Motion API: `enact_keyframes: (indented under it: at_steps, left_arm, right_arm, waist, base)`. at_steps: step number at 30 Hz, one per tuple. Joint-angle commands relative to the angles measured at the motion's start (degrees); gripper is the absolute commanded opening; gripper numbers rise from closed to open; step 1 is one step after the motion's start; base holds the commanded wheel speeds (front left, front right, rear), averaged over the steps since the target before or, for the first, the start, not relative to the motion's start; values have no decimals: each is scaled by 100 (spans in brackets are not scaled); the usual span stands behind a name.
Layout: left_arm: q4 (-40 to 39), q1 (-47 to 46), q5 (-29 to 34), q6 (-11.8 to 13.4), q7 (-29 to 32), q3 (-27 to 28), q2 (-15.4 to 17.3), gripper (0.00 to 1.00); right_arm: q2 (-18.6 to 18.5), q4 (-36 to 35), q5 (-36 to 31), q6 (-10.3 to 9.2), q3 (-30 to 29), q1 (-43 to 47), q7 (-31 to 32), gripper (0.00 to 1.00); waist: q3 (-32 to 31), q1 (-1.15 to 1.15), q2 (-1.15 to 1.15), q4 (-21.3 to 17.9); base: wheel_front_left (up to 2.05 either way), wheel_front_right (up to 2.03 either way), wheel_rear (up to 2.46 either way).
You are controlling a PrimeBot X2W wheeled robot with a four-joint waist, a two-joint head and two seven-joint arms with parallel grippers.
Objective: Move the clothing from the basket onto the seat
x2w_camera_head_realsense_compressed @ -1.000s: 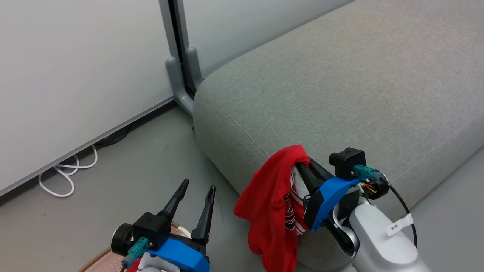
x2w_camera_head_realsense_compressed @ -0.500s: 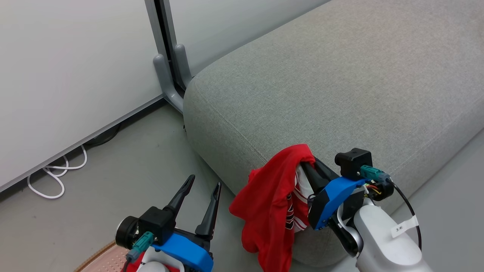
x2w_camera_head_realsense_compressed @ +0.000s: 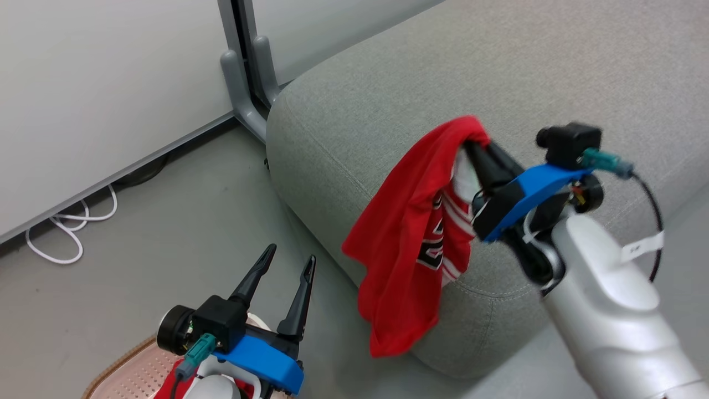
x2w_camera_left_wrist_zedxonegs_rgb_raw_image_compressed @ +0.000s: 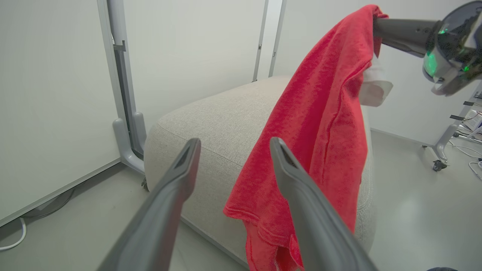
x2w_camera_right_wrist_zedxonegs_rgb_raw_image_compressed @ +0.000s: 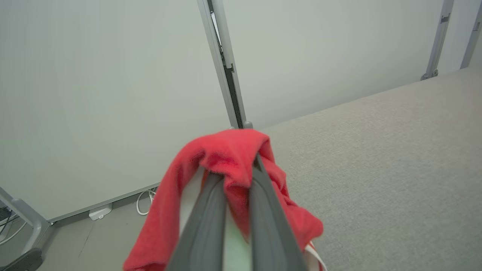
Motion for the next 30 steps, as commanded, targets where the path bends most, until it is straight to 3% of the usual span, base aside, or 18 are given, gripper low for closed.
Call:
enact_keyframes:
  at_steps: [1,10,19,24,30]
  left_arm:
    - [-58,-126,37,-8,-18,-35,59,100]
    - [-361,-556,155,-9,-18,-132,293,100]
    - [-848,-1172,412,-8,-18,-93,671,100]
    - [-1186,-1372,553,0,-18,-31,877,100]
    - [-1342,-1415,582,14,-18,15,970,100]
  right_arm:
    - [-224,3,150,1,-78,-334,72,0]
    - [-1367,494,343,1,-748,-1846,187,0]
    - [-2134,872,25,1,-1846,-2727,-277,0]
    - [-2301,1375,-289,1,-2449,-2631,-705,0]
    - [-2080,2004,-556,1,-2765,-2446,-925,0]
  waist:
    - [174,0,0,110]
    - [992,0,0,528]
    - [2198,0,0,1035]
    - [2838,0,0,1285]
    - [3145,0,0,1440]
  base:
    - [0,0,0]
    - [0,0,0]
    - [0,0,0]
    - [0,0,0]
    - [0,0,0]
